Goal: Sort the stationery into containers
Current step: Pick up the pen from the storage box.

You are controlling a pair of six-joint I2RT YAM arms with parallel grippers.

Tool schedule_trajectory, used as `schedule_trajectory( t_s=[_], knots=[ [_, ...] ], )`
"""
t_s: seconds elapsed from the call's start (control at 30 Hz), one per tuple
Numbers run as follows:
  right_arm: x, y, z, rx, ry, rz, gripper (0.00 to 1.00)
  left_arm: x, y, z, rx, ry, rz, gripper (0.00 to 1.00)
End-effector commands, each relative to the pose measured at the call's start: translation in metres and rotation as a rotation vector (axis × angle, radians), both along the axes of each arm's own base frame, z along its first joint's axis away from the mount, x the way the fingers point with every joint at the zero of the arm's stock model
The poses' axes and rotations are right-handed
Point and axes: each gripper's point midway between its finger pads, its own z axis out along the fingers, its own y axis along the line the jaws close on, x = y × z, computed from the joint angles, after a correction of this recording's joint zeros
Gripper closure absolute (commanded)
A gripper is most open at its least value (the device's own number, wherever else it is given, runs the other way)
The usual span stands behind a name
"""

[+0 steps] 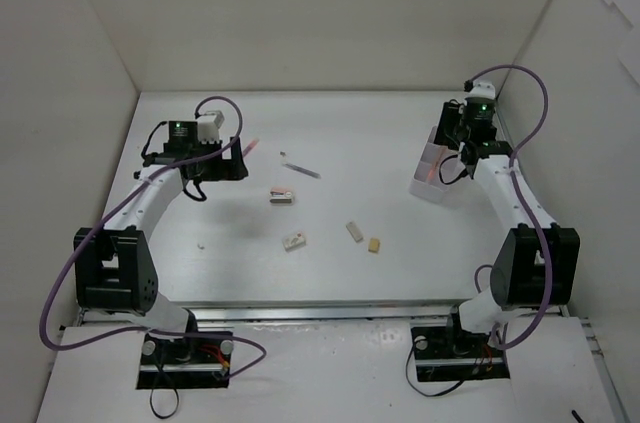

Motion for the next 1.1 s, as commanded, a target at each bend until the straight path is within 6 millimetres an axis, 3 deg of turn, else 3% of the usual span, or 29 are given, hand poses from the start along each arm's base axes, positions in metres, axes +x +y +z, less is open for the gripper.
schedule_trajectory(
  t_s=[0.0, 0.13, 0.33, 0.57, 0.67, 0.7, 0.93, 1.03, 1.07],
  knots=[
    [-0.008, -0.002, 0.004, 0.114, 0.006, -0.116, 0.42, 0.010, -0.002, 0.020, -0.017, -0.070, -0.007, 0.00],
    [-0.002, 0.011, -0.009, 0.191, 0.043, -0.110, 0.42, 0.009, -0.003, 0.017, -0.023, -0.063, -0.007, 0.00],
    [-0.003, -0.003, -0.030, 0.196, 0.077, -0.232, 0.46, 0.007, -0.001, 0.022, -0.013, -0.080, 0.000, 0.00],
    [0.014, 0.008, -0.053, 0.242, 0.131, -0.207, 0.48, 0.006, 0.000, 0.024, -0.010, -0.082, 0.005, 0.00],
    [0.017, 0.006, -0.059, 0.242, 0.140, -0.221, 0.56, 0.006, 0.001, 0.023, -0.008, -0.079, 0.007, 0.00],
    [0.017, 0.005, -0.060, 0.238, 0.142, -0.226, 0.66, 0.006, 0.001, 0.025, -0.009, -0.081, 0.008, 0.00],
    [0.016, 0.005, -0.050, 0.215, 0.125, -0.196, 0.97, 0.005, 0.003, 0.026, -0.002, -0.082, 0.016, 0.00],
    [0.010, 0.000, -0.019, 0.170, 0.058, -0.159, 1.00, 0.005, 0.003, 0.028, 0.000, -0.090, 0.016, 0.00],
    [0.010, 0.017, -0.011, 0.146, 0.034, -0.118, 1.00, 0.005, 0.002, 0.027, -0.002, -0.088, 0.016, 0.00]
  ],
)
